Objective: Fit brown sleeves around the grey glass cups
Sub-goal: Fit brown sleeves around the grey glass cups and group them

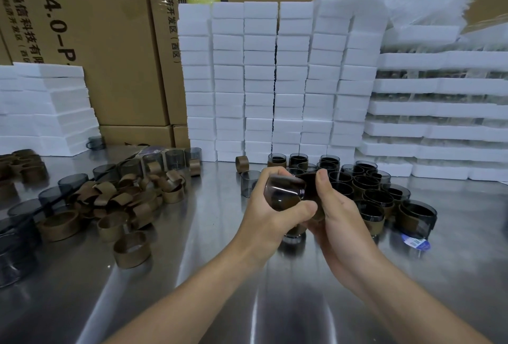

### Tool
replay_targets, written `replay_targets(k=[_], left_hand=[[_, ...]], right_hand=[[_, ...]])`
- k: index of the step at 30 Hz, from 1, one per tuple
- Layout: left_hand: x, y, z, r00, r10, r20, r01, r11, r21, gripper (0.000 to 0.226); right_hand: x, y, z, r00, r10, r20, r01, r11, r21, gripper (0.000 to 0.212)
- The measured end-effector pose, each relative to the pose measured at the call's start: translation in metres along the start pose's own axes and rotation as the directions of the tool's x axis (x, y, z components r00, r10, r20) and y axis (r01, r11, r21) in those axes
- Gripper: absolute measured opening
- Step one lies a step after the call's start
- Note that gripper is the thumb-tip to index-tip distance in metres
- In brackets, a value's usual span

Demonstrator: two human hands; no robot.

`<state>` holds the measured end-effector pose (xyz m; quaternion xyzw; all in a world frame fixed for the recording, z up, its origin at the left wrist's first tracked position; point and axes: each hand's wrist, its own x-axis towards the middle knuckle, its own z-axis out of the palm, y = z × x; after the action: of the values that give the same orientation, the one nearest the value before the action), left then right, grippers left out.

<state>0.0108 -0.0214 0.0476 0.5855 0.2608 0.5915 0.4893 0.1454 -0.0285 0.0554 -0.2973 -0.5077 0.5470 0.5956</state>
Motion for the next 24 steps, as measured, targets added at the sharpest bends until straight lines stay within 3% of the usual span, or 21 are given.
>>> replay_targets(k=[8,14,17,19,24], left_hand=[[0.000,-0.002,0.004,0.995,-0.088,-0.045,0.082,0.990,-0.111,0.067],[-0.004,0.003,0.009,0.982,-0.180,0.063,0.190,0.949,-0.253,0.068],[-0.006,0.003,0.009,0.968,-0.211,0.139,0.242,0.934,-0.264,0.066],[-0.007,0.000,0.010,0.965,-0.208,0.159,0.244,0.935,-0.259,0.051],[-0.009,-0.004,0.016,0.971,-0.227,0.071,0.236,0.954,-0.182,0.052]], right_hand=[[0.002,0.009,0.001,0.998,0.015,-0.058,-0.015,1.000,0.000,0.061],[-0.001,0.015,0.010,0.995,0.104,0.005,-0.104,0.991,0.090,0.075],[-0.001,0.014,0.007,0.993,0.103,0.052,-0.113,0.967,0.228,0.066],[-0.002,0.013,0.004,0.991,0.109,0.076,-0.128,0.936,0.328,0.059],[-0.003,0.011,0.001,0.978,0.202,0.055,-0.206,0.881,0.427,0.033]])
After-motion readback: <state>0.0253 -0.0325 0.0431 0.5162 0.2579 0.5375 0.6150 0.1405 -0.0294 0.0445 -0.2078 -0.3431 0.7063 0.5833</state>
